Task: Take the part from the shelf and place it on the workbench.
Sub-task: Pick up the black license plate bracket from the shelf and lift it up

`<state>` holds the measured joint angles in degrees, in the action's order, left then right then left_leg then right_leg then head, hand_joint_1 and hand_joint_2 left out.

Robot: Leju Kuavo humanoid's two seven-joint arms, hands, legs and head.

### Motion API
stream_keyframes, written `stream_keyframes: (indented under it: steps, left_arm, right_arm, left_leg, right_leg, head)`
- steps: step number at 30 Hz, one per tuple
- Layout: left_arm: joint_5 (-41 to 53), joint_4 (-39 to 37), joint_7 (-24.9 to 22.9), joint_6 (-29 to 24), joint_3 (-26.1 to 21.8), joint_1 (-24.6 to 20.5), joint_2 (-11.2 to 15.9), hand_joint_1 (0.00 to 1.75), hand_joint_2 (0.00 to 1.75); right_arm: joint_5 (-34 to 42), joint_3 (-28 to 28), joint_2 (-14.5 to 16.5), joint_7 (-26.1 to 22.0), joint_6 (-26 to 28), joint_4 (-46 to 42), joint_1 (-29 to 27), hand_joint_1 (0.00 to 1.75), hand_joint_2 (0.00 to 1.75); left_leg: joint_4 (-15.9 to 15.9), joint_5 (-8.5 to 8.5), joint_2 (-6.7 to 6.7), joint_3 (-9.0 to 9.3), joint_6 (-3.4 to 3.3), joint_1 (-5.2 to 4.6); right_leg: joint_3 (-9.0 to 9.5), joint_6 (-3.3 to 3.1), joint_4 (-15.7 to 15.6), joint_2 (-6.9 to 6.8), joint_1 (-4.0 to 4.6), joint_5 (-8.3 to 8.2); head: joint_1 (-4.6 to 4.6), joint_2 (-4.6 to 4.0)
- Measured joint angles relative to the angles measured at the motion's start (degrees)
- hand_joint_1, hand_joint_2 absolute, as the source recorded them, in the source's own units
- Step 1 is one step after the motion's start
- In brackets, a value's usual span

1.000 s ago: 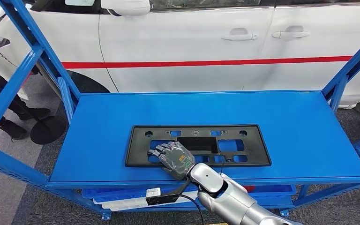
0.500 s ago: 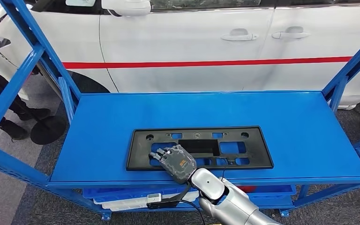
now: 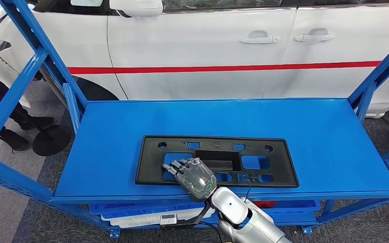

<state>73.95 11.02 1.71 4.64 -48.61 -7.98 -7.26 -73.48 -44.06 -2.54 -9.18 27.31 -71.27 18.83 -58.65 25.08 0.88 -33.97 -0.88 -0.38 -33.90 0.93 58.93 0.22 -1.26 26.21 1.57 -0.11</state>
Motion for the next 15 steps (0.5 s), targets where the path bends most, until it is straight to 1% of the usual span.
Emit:
stream_keyframes:
  steps: [1,5,15]
  left_arm:
    - [-0.4,0.0,0.1,0.1,-0.2,0.0,0.0,0.0,0.0]
    - [-1.4,0.0,0.6,0.2,-1.3,-0.1,0.0,0.0,1.75]
    - [-1.1,0.0,2.6,0.6,-1.9,-0.1,0.0,0.0,1.75]
  right_arm:
    - [-0.1,0.1,0.0,0.0,0.0,-0.4,-0.2,1.75,1.75]
    - [-0.7,0.5,-0.1,0.0,0.2,-1.3,-0.5,1.75,1.75]
    - [-2.6,0.6,-0.1,0.7,1.5,-2.3,-0.8,1.75,1.75]
  left_leg:
    - [0.0,0.0,0.0,0.0,0.0,0.0]
    - [0.0,0.0,0.0,0.0,0.0,0.0]
    - [0.0,0.0,0.0,-0.01,0.0,0.0]
  right_leg:
    - [0.0,0.0,0.0,0.0,0.0,0.0]
    - [0.0,0.0,0.0,0.01,0.0,0.0]
    - [-0.01,0.0,0.0,0.0,0.0,0.0]
  head:
    - [0.0,0.0]
    - [0.0,0.0]
    - [0.0,0.0]
